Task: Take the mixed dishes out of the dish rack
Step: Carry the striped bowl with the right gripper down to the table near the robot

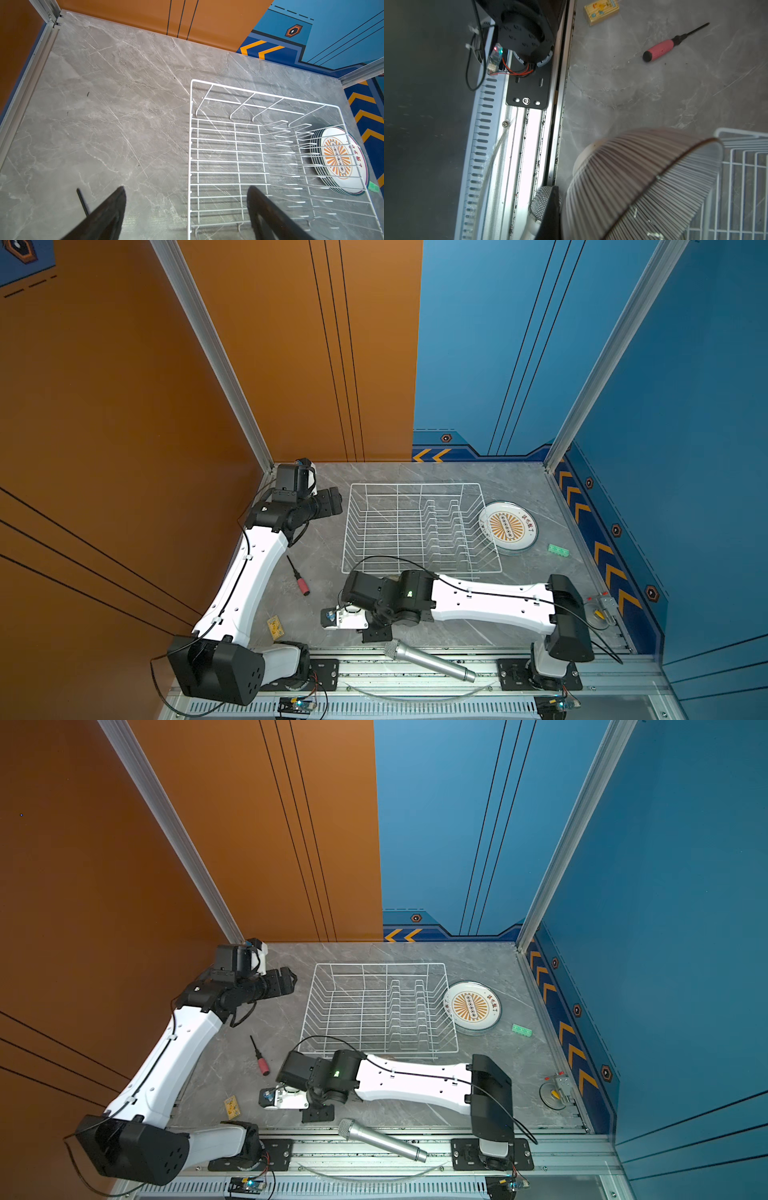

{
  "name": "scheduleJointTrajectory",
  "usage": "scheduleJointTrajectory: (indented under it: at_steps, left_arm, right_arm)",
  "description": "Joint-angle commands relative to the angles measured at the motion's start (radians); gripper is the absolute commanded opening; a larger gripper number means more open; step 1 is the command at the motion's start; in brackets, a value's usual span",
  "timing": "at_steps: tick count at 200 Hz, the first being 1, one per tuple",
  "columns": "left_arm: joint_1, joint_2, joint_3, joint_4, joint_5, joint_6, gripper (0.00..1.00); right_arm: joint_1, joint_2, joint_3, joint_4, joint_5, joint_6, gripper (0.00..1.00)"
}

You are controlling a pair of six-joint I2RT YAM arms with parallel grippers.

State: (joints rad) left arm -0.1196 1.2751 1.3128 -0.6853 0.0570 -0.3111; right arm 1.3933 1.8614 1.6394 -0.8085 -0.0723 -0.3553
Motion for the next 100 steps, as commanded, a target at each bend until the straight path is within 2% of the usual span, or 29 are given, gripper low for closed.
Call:
scheduleJointTrajectory:
  at_steps: [1,52,100]
  left_arm:
    - [0.01,-0.016,0.008,-0.014,0.018,0.015,0.92]
    - [0.011,-0.014,-0.002,-0.008,0.04,0.024,0.92]
    - [0.009,-0.011,-0.016,0.001,0.047,0.03,0.92]
  right_arm:
    - [0.029,0.064,0.085,-0.063,0.14,-0.07,0.0]
    - [0.033,0.229,0.2,-0.067,0.175,-0.095,0.0]
    - [0.027,0.348,0.255,-0.067,0.312,-0.118,0.0]
